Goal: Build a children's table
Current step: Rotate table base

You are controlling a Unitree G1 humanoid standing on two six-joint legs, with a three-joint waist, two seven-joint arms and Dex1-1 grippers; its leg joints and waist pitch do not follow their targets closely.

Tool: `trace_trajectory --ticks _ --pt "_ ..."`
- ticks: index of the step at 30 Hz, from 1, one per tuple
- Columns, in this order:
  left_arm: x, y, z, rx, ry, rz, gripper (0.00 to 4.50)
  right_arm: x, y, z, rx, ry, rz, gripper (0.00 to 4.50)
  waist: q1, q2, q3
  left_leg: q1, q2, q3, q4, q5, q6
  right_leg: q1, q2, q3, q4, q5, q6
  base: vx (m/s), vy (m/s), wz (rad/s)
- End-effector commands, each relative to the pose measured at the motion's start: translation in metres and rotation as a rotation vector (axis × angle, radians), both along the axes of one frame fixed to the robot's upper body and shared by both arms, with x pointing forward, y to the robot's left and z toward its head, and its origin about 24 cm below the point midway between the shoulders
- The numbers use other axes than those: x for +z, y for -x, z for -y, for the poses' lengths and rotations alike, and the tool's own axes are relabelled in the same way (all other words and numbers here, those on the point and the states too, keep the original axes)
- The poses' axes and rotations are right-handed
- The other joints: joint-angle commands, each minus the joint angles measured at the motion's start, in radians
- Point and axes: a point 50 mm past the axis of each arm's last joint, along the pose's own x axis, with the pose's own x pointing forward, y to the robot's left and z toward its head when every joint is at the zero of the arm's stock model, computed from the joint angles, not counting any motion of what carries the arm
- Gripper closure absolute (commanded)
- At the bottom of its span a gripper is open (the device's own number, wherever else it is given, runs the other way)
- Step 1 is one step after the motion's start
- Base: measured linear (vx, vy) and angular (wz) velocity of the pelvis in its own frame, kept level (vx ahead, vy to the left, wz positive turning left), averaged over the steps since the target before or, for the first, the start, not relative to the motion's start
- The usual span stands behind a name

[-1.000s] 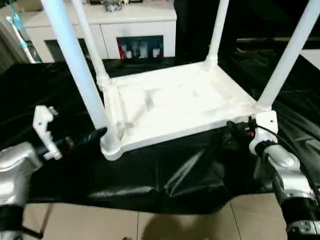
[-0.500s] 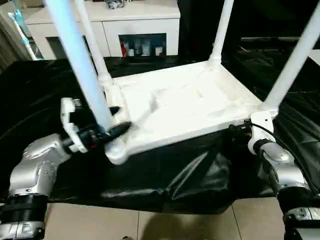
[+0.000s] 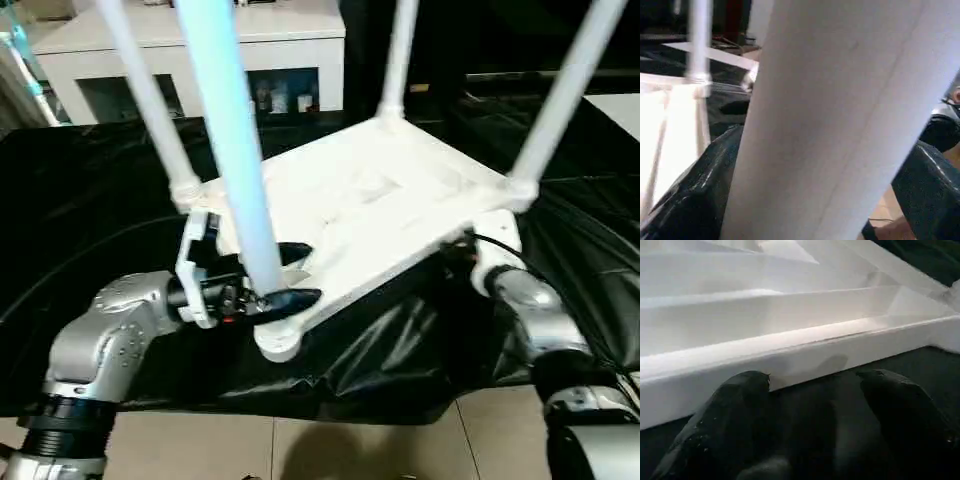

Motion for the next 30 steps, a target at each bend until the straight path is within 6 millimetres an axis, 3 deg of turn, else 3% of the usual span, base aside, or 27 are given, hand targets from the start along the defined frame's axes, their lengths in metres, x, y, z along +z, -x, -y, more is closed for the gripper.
trace_trajectory --ticks 1,6,9,16,23,30 --pt "0.009 0.002 0.017 -0.071 -0.003 0.044 0.07 0.012 -0.007 -0.036 0.154 -0.015 0.052 0.76 0.007 -0.007 -0.06 0.015 0.039 -0.022 -0.076 -0.334 -0.001 0.041 -0.039 0.026 -0.072 -0.347 -0.223 0.0 0.0 0.0" --pt "0.009 0.001 0.031 -0.099 0.01 0.05 0.07 0.012 -0.008 -0.057 0.223 -0.023 0.055 0.76 -0.004 -0.012 -0.062 0.016 0.04 -0.021 -0.074 -0.314 0.012 0.041 -0.04 0.028 -0.072 -0.319 -0.236 0.0 0.0 0.0" --pt "0.009 0.0 0.037 -0.111 0.012 0.056 0.07 0.011 -0.008 -0.062 0.237 -0.026 0.054 0.76 -0.005 -0.009 -0.063 0.016 0.04 -0.02 -0.072 -0.292 0.021 0.043 -0.041 0.029 -0.069 -0.284 -0.251 0.0 0.0 0.0" --pt "0.005 -0.012 0.06 -0.124 -0.006 0.095 0.07 0.011 -0.007 -0.075 0.274 -0.044 0.054 0.76 0.008 -0.007 -0.066 0.019 0.04 -0.017 -0.068 -0.252 0.042 0.045 -0.038 0.029 -0.065 -0.209 -0.27 0.0 0.0 0.0" --pt "0.004 -0.029 0.082 -0.074 -0.032 0.158 0.07 0.009 -0.006 -0.077 0.295 -0.046 0.051 0.76 0.018 -0.01 -0.066 0.023 0.041 -0.017 -0.069 -0.272 0.031 0.045 -0.042 0.031 -0.07 -0.24 -0.258 0.0 0.0 0.0" --pt "0.012 -0.033 0.097 -0.113 -0.004 0.199 0.07 0.011 -0.005 -0.076 0.283 -0.04 0.081 0.76 0.03 -0.006 -0.069 0.016 0.043 -0.018 -0.067 -0.236 0.042 0.052 -0.044 0.029 -0.063 -0.181 -0.277 0.0 0.0 0.0"
